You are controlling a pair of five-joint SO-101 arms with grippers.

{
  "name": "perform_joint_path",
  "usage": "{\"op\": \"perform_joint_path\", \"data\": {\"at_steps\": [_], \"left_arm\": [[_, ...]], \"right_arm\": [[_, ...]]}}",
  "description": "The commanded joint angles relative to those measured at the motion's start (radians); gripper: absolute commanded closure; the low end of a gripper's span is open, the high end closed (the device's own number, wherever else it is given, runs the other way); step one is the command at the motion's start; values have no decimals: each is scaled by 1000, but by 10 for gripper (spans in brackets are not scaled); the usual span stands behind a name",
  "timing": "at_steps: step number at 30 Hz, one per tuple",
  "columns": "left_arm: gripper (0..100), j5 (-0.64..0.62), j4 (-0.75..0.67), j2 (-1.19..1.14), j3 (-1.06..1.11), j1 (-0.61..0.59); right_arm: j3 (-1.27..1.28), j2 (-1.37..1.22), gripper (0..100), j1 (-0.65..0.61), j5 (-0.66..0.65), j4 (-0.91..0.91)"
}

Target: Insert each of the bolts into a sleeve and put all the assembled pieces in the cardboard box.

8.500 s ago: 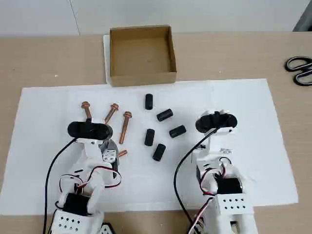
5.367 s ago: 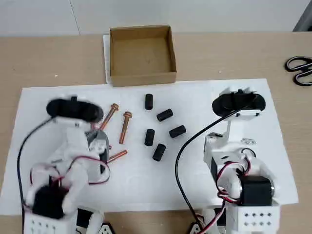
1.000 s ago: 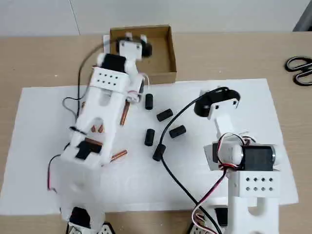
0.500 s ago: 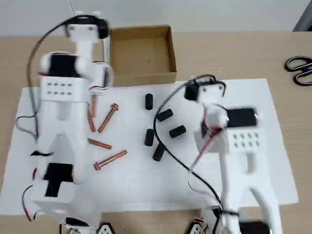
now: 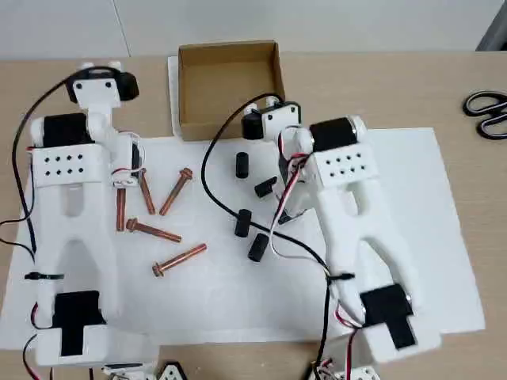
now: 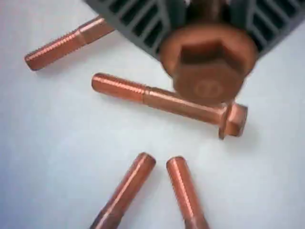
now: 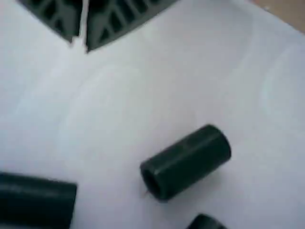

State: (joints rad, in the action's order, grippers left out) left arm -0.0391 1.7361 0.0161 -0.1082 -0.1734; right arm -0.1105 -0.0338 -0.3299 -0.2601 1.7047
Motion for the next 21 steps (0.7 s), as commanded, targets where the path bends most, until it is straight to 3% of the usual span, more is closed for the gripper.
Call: {"op": "perform_joint_path", "data": {"at_steps": [1, 11, 21], "left_arm": [[995, 8, 17, 57, 12, -15], [995, 8, -28, 55, 13, -100], [995, 8, -46, 55, 15, -98]], "right_arm": [[-72, -51, 991, -35, 44, 5], [-155, -176, 992, -136, 433, -70], [-221, -303, 994, -174, 525, -223]]}}
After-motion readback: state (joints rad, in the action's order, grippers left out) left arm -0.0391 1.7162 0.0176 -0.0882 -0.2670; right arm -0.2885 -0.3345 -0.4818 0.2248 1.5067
